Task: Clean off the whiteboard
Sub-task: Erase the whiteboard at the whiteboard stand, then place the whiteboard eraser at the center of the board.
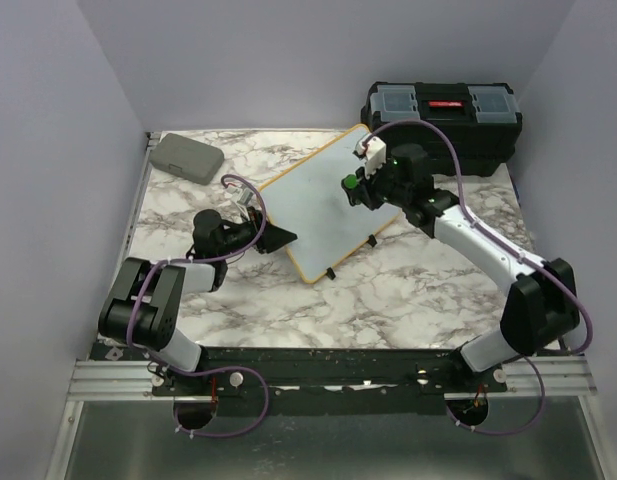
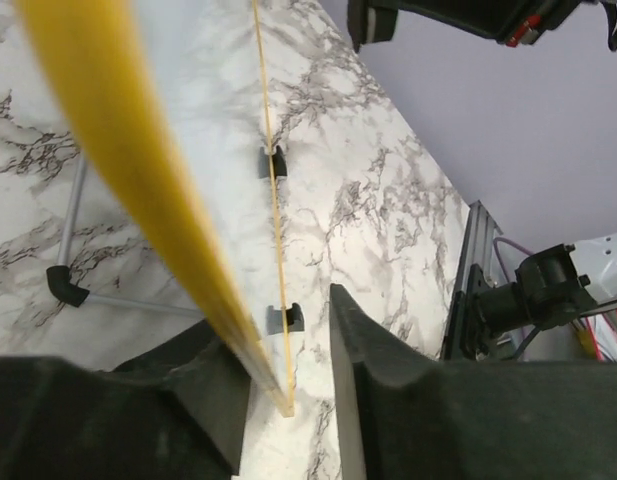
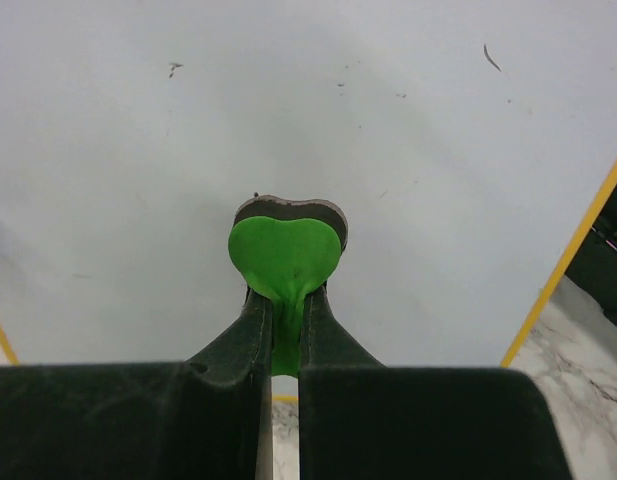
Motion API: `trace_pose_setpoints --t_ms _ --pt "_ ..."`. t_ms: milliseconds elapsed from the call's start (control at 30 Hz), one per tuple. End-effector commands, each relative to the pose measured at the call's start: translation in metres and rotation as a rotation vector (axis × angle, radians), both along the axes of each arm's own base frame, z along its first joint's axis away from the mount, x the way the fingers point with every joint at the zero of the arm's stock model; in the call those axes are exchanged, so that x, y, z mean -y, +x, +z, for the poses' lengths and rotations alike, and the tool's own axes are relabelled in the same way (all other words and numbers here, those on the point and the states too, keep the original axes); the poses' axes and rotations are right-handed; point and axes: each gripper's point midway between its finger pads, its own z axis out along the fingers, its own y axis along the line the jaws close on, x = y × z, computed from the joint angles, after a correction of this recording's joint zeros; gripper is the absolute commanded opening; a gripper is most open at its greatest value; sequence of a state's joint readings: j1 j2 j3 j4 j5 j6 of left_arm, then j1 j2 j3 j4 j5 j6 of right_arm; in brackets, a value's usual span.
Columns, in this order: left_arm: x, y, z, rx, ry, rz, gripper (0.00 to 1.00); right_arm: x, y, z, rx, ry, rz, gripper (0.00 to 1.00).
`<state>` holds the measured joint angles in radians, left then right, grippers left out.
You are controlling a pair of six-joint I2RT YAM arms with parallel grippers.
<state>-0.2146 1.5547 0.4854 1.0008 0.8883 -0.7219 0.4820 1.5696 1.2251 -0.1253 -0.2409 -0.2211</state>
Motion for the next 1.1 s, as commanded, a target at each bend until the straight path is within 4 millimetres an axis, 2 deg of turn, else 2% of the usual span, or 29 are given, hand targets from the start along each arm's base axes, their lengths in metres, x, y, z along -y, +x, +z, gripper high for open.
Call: trace_pose_setpoints --t_ms 0,100,233,367,433,500,700,767,900,1067 --pt "0.001 -0.006 0.01 0.057 0.004 -0.013 0.36 0.025 -0.019 0.012 0.005 0.018 0.0 0.01" --pt "-0.001 -0.004 0.011 0.06 0.003 -0.002 0.44 0.055 -0.014 0.015 -0.019 0.045 -0.053 0.01" --pt "-0.006 -0.002 0.013 0.067 0.0 0.026 0.51 0.087 -0.015 0.009 -0.055 0.069 -0.124 0.01" --pt "-0.018 0.001 0.014 0.071 -0.011 0.091 0.57 0.131 -0.014 -0.001 -0.109 0.093 -0.23 0.01" --pt "-0.026 0.002 0.016 0.081 -0.027 0.128 0.66 0.156 -0.013 -0.013 -0.161 0.081 -0.291 0.01" --pt "-0.035 0.001 0.019 0.092 -0.041 0.164 0.7 0.182 -0.016 -0.029 -0.223 0.06 -0.347 0.01" --pt "-0.048 -0.007 0.031 0.134 -0.041 0.224 0.73 0.261 -0.029 -0.086 -0.375 -0.057 -0.507 0.01" --pt "-0.052 -0.01 0.037 0.157 -0.034 0.248 0.76 0.281 -0.035 -0.105 -0.43 -0.112 -0.537 0.01" --pt "-0.064 -0.017 0.046 0.196 0.003 0.334 0.77 0.3 -0.042 -0.131 -0.486 -0.186 -0.556 0.04" --pt "-0.091 -0.023 0.058 0.245 0.084 0.501 0.82 0.301 -0.047 -0.154 -0.558 -0.206 -0.546 0.04"
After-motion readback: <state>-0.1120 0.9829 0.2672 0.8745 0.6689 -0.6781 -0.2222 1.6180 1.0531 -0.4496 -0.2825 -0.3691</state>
